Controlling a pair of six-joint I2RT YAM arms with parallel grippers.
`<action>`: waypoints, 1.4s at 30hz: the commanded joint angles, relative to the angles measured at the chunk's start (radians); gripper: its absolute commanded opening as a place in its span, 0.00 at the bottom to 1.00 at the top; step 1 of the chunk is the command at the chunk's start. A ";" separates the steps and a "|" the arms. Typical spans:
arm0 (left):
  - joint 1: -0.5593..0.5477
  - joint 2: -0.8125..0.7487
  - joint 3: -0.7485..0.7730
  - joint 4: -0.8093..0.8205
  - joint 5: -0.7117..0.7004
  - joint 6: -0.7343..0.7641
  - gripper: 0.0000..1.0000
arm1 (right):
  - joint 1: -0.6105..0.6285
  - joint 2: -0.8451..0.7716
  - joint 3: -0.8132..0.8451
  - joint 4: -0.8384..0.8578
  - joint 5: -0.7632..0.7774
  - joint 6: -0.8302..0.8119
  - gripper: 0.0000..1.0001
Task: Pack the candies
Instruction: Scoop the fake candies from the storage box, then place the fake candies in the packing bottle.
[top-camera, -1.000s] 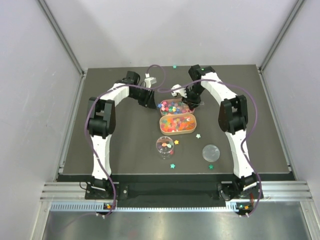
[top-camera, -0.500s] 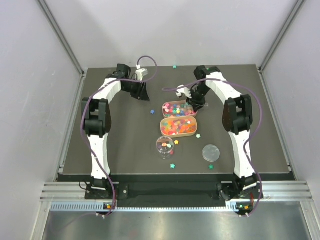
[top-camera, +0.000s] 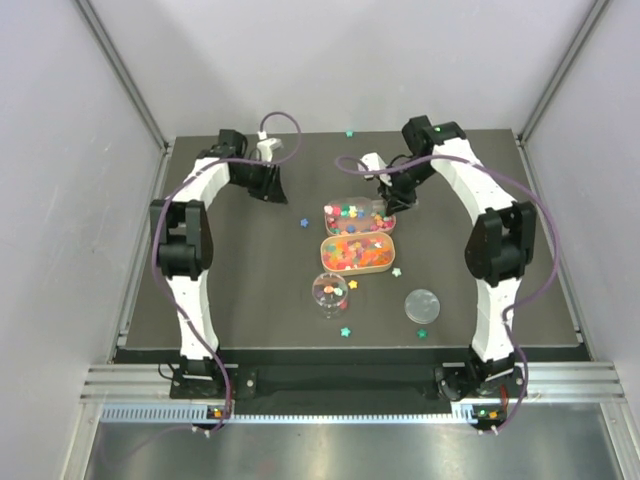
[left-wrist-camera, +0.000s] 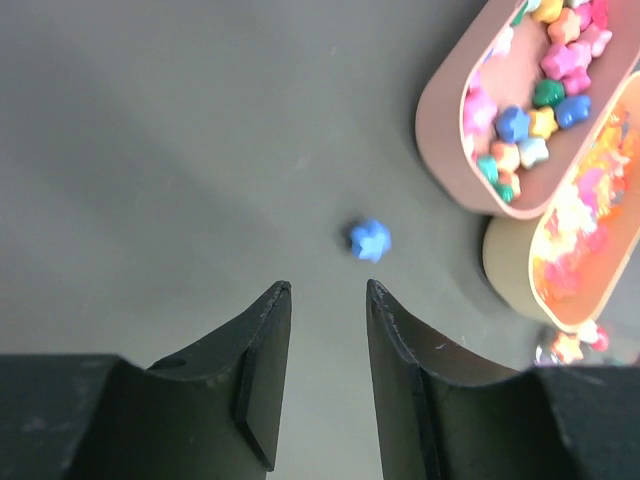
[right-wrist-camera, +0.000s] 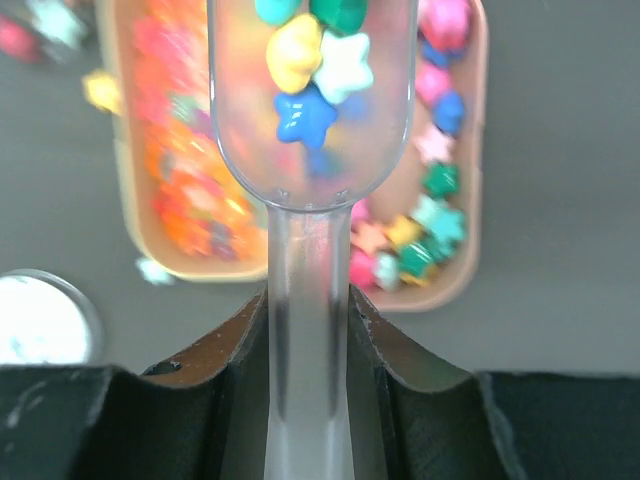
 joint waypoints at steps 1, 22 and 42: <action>0.074 -0.171 -0.042 -0.085 0.013 0.033 0.41 | -0.002 -0.140 -0.152 0.002 -0.252 0.083 0.00; 0.112 -0.436 -0.226 -0.190 -0.096 0.144 0.41 | 0.087 -0.558 -0.430 -0.013 0.105 0.002 0.00; 0.112 -0.557 -0.406 -0.101 -0.099 0.096 0.40 | 0.329 -0.516 -0.456 -0.013 0.335 0.126 0.00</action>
